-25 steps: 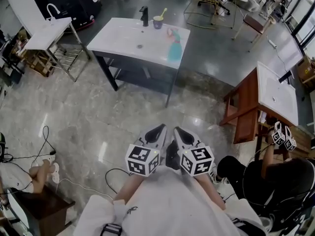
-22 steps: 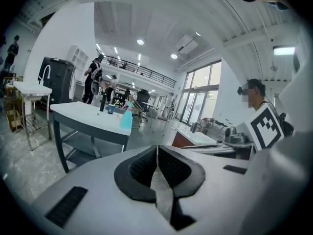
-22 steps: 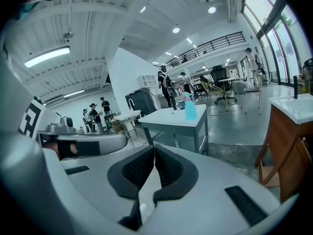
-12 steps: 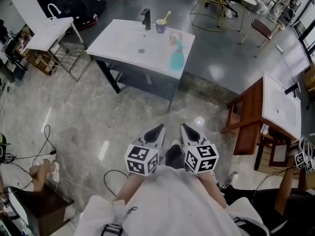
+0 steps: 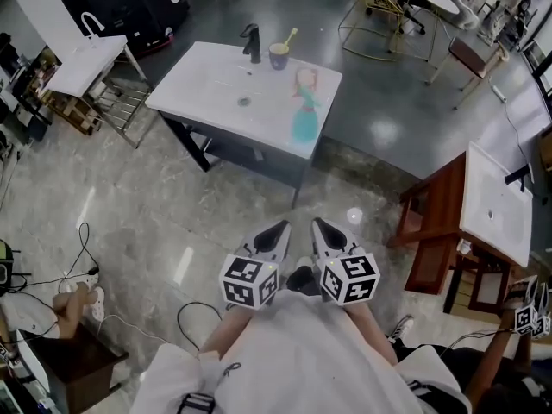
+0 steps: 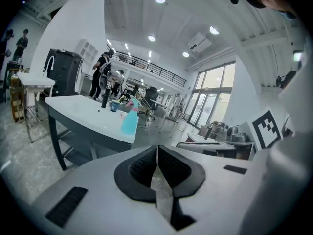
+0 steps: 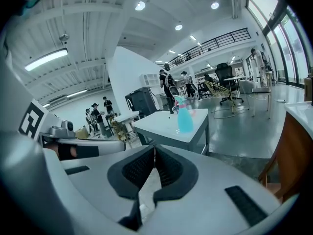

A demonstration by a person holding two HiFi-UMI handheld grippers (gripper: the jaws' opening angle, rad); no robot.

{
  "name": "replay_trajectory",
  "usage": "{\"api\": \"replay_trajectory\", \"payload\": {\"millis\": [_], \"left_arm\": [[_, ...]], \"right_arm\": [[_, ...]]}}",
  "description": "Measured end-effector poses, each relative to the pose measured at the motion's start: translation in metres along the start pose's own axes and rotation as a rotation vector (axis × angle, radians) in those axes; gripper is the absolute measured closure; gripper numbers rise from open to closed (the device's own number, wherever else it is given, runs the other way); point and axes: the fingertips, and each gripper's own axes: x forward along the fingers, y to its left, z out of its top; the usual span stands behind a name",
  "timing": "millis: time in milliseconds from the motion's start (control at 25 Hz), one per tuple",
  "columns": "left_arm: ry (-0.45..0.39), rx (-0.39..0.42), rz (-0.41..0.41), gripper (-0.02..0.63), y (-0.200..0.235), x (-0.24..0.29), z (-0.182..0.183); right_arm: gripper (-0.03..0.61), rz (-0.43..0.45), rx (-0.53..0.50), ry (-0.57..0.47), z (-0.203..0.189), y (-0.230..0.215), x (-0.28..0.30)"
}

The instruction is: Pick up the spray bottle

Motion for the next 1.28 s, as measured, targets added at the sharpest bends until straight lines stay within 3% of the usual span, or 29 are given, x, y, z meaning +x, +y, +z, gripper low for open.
{"api": "replay_trajectory", "payload": {"millis": [640, 880, 1280], "left_arm": [[0.019, -0.046, 0.044, 0.581, -0.002, 0.082, 0.018], [0.017, -0.068, 0.063, 0.581, -0.002, 0.099, 0.021], [0.019, -0.065, 0.095, 0.581, -0.006, 0.11, 0.021]], "right_arm": [[0.551, 0.056, 0.02, 0.032, 0.022, -0.074, 0.031], [0.551, 0.045, -0.109, 0.028, 0.032, -0.09, 0.037], [0.551, 0.093, -0.144, 0.036, 0.03, -0.09, 0.041]]}}
